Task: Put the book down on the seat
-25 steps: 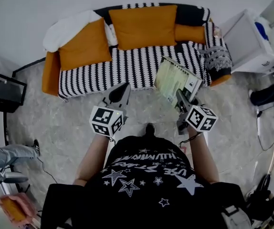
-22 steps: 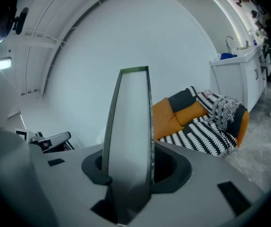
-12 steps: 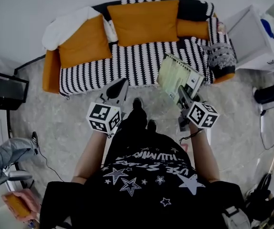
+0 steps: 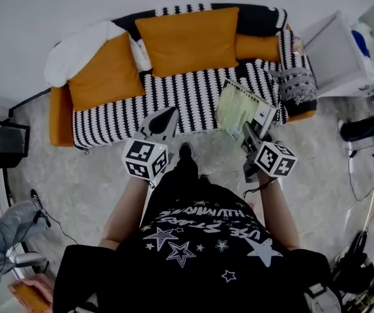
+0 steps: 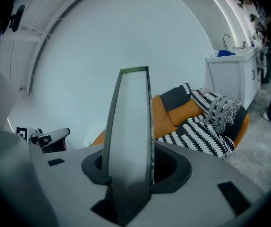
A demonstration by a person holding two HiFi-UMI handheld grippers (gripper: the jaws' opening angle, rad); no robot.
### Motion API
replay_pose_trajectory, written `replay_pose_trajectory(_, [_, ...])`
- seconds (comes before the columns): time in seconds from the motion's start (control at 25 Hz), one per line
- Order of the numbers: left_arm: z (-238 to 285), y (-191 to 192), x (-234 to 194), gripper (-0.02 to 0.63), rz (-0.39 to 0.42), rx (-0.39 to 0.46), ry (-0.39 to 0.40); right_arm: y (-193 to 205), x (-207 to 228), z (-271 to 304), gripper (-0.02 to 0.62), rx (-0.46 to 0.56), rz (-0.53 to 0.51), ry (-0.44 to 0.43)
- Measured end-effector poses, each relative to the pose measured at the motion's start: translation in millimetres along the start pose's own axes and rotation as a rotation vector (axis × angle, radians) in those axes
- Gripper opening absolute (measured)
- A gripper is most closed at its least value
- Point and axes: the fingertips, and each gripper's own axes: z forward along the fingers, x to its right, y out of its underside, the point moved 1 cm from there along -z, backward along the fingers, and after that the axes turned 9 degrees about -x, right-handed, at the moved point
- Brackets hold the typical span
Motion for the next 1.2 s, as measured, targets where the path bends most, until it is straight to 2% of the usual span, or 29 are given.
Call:
replay_pose_trajectory(0.36, [40.4, -26.0, -81.6, 0.009, -0.022, -0.009, 0.016, -34.2, -8.0, 68.7, 0.172, -0.074, -0.014, 0.057])
replay_pose_trajectory(0.56, [62.2, -28.5, -115.6, 0.009, -0.035, -0.028, 0.040, -45.8, -0.6, 98.6, 0.172, -0.108, -0.003, 0.104])
replay_pose_trajectory(0.72, [80.0, -27.4, -126.8, 0.009, -0.038, -0.064, 0.059, -48.2, 6.6, 109.4, 0.172, -0.125, 0.024, 0.128])
replay_pose_trajectory(0.88, [97.0, -26.2, -130.4, 0.009, -0.054, -0.096, 0.072, -46.4, 19.3, 125.8, 0.172, -0.185, 0.029, 0.136])
replay_pose_trajectory(1.2, [144.2, -18.3, -145.2, 0.009, -0.090, -0.161, 0.010, -56.6, 46.9, 197.8, 0.172, -0.329, -0.037, 0.065])
